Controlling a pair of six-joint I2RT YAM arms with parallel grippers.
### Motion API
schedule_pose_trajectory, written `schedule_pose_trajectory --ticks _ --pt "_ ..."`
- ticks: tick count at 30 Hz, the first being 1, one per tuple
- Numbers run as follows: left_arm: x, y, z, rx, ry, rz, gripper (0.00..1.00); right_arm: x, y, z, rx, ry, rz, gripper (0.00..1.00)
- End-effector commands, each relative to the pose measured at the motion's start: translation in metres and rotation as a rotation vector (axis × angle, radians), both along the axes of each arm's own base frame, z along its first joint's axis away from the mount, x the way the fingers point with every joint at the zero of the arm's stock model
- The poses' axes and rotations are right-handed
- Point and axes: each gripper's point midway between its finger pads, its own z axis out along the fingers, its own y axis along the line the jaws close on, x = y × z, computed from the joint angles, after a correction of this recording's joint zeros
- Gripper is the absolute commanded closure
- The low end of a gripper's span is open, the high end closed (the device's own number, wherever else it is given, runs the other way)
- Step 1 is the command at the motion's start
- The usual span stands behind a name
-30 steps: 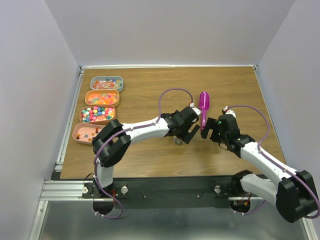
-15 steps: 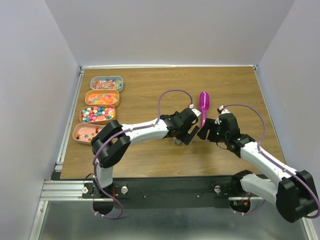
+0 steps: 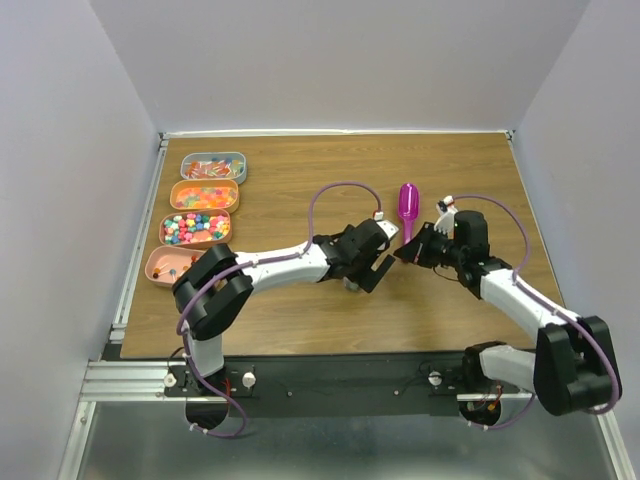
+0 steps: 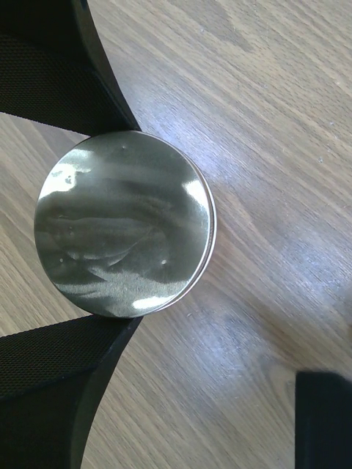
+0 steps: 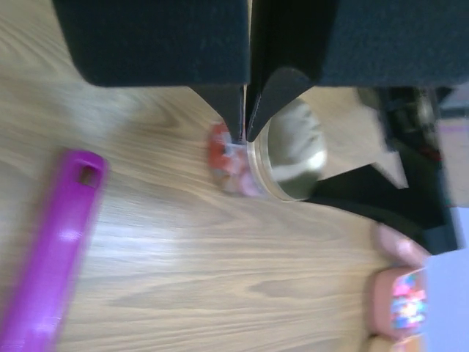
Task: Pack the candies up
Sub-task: Close the bottle lid on the packing bottle.
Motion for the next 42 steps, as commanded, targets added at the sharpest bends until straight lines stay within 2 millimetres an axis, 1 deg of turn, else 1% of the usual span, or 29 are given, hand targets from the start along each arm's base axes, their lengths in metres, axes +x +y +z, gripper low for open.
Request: schedule_pose_trajectory --ticks 1,2,3,4,9,12,14,16,18,20,25,32,37,39,42 --pt "0.0 -0.003 0.016 -0.04 -0.047 -0.029 0.01 -0.012 0.038 0.027 0.267 -0.012 0.248 0.92" --pt "-0.001 -0.003 0.016 -0.043 -0.044 -0.032 0.01 -0.01 0.041 0.033 0.294 -0.045 0.271 0.93" --pt "0.0 -0.004 0.019 -0.052 -0.051 -0.029 0.02 -0.014 0.045 0.033 0.33 -0.017 0.299 0.92" --pt "0.0 -0.004 0.019 -0.053 -0.05 -0.03 0.01 -0.014 0.047 0.026 0.34 0.009 0.306 0.93" --pt "0.001 -0.004 0.021 -0.056 -0.058 -0.026 0.02 -0.017 0.053 0.027 0.386 0.019 0.367 0.95" --pt "0.001 -0.004 0.022 -0.059 -0.063 -0.022 0.02 -0.017 0.054 0.017 0.397 0.064 0.371 0.95" --pt "0.001 -0.003 0.021 -0.059 -0.06 -0.022 0.01 -0.018 0.057 0.016 0.413 0.067 0.394 0.95" --pt "0.0 -0.003 0.021 -0.061 -0.058 -0.022 0.01 -0.023 0.062 0.009 0.422 0.107 0.414 0.95" --pt "0.0 -0.003 0.019 -0.058 -0.057 -0.022 0.02 -0.024 0.066 0.002 0.421 0.127 0.424 0.95" --pt "0.0 -0.004 0.02 -0.061 -0.057 -0.023 0.02 -0.028 0.071 -0.001 0.422 0.134 0.449 0.95" --pt "-0.002 -0.004 0.016 -0.056 -0.042 -0.033 0.02 -0.031 0.075 -0.006 0.428 0.147 0.472 0.95" --pt "-0.008 -0.005 0.004 -0.038 -0.019 -0.052 0.02 -0.038 0.08 -0.007 0.445 0.166 0.521 0.95" --pt "-0.009 -0.007 0.002 -0.032 -0.018 -0.063 0.01 -0.043 0.086 -0.018 0.454 0.204 0.554 0.95" --pt "-0.009 -0.008 0.001 -0.03 -0.017 -0.068 0.01 -0.042 0.087 -0.022 0.452 0.215 0.547 0.95" --pt "-0.008 -0.008 0.004 -0.031 -0.023 -0.065 0.01 -0.041 0.085 -0.037 0.438 0.255 0.505 0.95"
